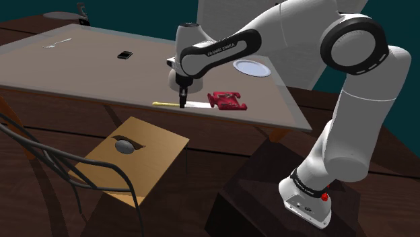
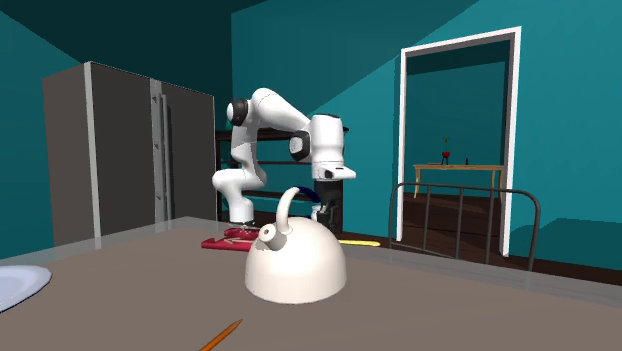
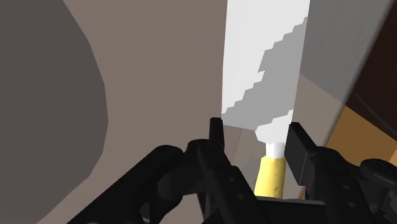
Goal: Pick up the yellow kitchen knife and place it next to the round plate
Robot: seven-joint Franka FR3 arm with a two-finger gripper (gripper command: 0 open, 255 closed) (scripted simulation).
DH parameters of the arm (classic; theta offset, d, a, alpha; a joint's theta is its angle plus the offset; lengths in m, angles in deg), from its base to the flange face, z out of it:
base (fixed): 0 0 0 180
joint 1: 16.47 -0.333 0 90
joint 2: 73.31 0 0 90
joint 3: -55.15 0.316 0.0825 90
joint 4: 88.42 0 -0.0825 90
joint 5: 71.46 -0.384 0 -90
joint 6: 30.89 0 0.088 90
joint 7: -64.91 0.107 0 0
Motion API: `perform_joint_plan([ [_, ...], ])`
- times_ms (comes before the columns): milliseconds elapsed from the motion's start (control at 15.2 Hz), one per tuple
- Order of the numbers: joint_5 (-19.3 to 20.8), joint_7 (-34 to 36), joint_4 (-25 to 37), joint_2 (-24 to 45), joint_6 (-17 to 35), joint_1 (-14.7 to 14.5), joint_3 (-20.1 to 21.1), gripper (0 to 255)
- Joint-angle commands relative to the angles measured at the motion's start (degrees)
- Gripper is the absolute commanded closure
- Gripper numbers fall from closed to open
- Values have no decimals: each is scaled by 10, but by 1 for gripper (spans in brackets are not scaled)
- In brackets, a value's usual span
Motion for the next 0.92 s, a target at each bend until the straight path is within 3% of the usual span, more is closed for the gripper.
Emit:
perform_joint_plan([
  [0, 0, 0, 4, -3, -9, 1, -1, 255],
  [858, -2, -3, 60, -37, -100, 1, 0, 255],
])
